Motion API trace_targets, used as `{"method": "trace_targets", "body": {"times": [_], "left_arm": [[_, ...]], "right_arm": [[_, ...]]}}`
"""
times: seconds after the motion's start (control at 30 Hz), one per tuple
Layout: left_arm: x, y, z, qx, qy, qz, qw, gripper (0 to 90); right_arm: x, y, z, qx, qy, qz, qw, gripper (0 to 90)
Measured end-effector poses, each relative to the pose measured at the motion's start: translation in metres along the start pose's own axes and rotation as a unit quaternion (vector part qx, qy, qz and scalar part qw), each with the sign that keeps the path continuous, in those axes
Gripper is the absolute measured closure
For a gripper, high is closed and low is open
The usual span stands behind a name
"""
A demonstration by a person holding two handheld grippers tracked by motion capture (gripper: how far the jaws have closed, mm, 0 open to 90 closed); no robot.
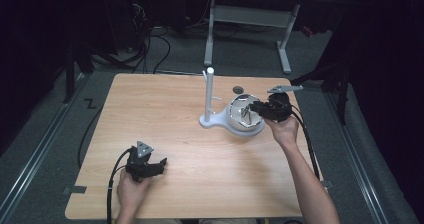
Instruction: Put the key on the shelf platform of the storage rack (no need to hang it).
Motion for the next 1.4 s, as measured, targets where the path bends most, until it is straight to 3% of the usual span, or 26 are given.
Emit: {"method": "trace_targets", "body": {"times": [0.2, 0.77, 1.4], "left_arm": [[0.0, 0.0, 0.0, 0.0, 0.0, 0.0, 1.0, 23.6], [0.0, 0.0, 0.0, 0.0, 0.0, 0.0, 1.0, 23.6], [0.0, 0.0, 0.0, 0.0, 0.0, 0.0, 1.0, 23.6]], "right_arm": [[-0.001, -0.008, 0.003, 0.002, -0.011, -0.005, 0.9999, 74.4], [-0.002, -0.031, 0.007, -0.012, -0.003, -0.016, 0.9998, 74.3], [-0.009, -0.055, 0.014, -0.019, -0.024, -0.034, 0.9989, 74.3]]}}
Point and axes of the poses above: each handheld gripper's, and its own axes: y roughly backward along the jaws, x roughly out of its top, z roughly to its right, the point moved 9 cm from there along -y, roughly forward along the jaws, and after that the axes turned 3 degrees about -z, right-handed, at the moved point
